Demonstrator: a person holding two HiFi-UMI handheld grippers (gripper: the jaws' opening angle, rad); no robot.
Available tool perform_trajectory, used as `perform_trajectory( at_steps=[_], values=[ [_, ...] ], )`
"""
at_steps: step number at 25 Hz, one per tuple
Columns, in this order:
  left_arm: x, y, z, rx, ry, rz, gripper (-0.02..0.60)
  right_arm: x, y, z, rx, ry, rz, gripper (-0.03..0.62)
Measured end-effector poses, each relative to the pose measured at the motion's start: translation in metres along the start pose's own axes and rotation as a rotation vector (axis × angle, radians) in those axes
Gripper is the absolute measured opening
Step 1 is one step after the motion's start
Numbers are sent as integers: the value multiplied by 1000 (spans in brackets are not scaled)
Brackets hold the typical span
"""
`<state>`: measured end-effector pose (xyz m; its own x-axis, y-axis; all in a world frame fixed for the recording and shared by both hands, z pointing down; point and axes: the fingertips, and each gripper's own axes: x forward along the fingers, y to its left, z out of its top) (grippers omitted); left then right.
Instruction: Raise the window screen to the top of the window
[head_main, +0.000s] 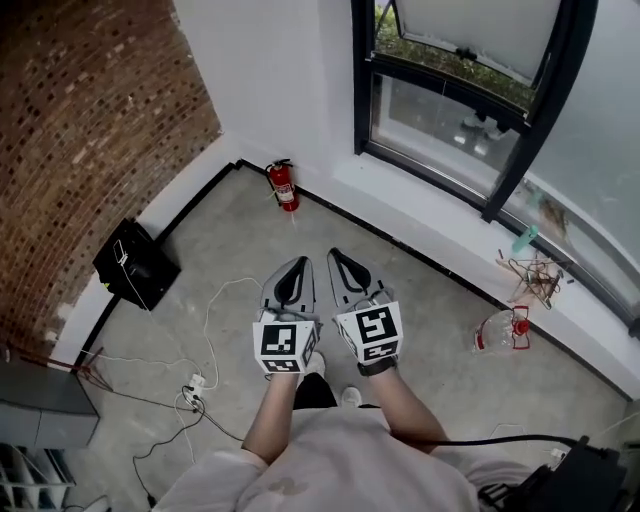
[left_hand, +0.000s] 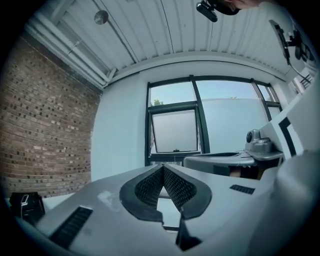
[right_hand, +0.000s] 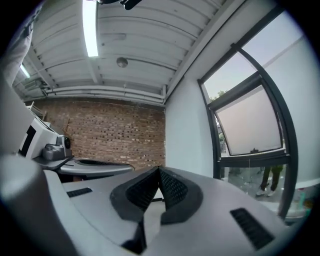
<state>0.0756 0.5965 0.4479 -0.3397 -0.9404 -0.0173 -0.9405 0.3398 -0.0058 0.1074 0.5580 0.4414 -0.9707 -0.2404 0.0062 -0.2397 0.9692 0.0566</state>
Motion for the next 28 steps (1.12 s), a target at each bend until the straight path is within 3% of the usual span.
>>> perform_trajectory(
  at_steps=[4,9,14,18,23,28],
  values=[
    [67,3,-13,-14,6,-70,2,37,-50,-16,-7,26,-56,2],
    [154,38,-13,-28,3,-129,2,110,-117,-23,150,8,-100,2],
    [225,97,14,-69,-62,-194,2,196,-139,-3,181,-29,-112,2],
    [281,120,11,-96,-63,-259,2,241,-161,-3,150,-30,-162,2],
    [343,105,-21,-152,11,-398,2,252,-218,-27,167,12,-294,3],
    [400,60,-30,-136,14,-499,2,243,-306,-40,199,-5,-421,2]
  ],
)
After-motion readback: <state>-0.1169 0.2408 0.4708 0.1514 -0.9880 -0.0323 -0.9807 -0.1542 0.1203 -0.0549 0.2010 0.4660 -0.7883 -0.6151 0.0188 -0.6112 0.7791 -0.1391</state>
